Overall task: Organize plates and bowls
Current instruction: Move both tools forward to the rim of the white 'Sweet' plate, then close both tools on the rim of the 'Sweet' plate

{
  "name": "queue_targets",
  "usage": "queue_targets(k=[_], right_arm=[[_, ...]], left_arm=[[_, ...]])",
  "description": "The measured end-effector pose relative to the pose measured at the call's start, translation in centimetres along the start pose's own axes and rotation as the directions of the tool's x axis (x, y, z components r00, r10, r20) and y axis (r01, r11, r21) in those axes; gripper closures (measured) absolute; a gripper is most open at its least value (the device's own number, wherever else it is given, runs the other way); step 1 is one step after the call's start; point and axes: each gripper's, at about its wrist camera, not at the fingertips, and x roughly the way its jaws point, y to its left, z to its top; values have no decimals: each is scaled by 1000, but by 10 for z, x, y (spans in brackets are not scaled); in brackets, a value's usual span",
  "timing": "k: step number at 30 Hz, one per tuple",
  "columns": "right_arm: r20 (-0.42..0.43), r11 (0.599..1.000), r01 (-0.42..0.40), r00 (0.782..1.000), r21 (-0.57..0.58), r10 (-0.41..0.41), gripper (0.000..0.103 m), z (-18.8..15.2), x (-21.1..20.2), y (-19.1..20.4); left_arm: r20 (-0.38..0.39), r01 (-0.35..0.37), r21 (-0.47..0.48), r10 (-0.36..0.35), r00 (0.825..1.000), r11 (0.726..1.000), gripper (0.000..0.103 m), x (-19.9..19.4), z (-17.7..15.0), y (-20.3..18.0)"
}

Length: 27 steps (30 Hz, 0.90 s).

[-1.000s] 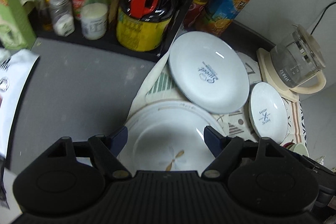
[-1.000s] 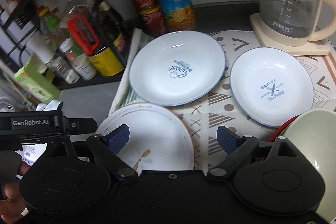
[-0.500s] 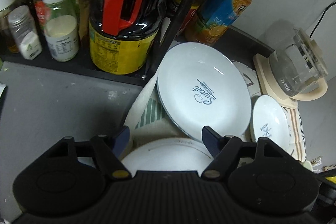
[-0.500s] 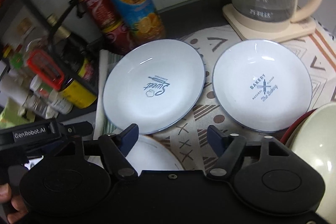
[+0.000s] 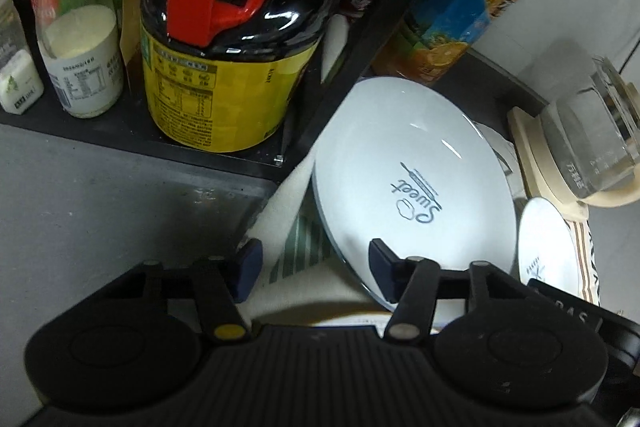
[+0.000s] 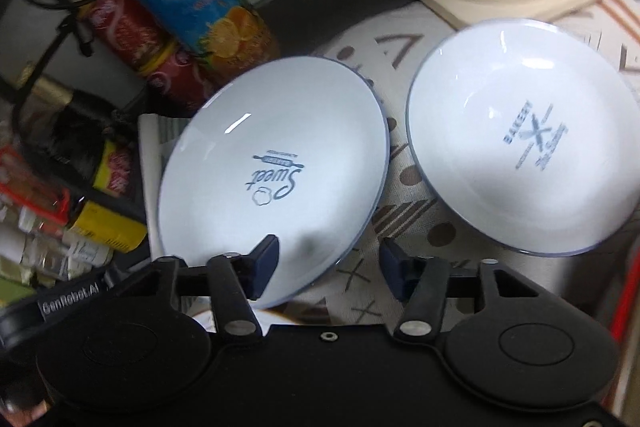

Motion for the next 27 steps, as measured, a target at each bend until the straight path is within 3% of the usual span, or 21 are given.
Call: queue_targets(k=[6, 13, 15, 17, 18, 27], right_arm=[[-23, 998, -12, 1000, 62, 14, 73, 5, 23, -8], [17, 994, -12, 1000, 108, 11, 73, 10, 27, -11], [26, 994, -4, 1000, 110, 1, 75, 8, 27, -11], [33, 994, 7, 999, 105, -10, 82, 7, 27, -12], [31, 994, 18, 999, 108, -21, 88, 7, 27, -14], [72, 999, 48, 996, -9, -47, 91, 10, 1, -1]], left_arm=[[18, -1, -21, 1, 1000, 1000, 65, 6, 4, 3], [21, 20, -10, -20, 1000, 1000, 67, 10, 6, 6], [19, 29, -12, -29, 999, 1000, 73, 12, 6, 6], [-3, 72, -23, -72, 997, 997, 88, 17, 8, 4], [-11, 86, -30, -86, 996, 996, 91, 18, 8, 3], [28, 102, -15, -101, 994, 995, 91, -3, 1, -4]])
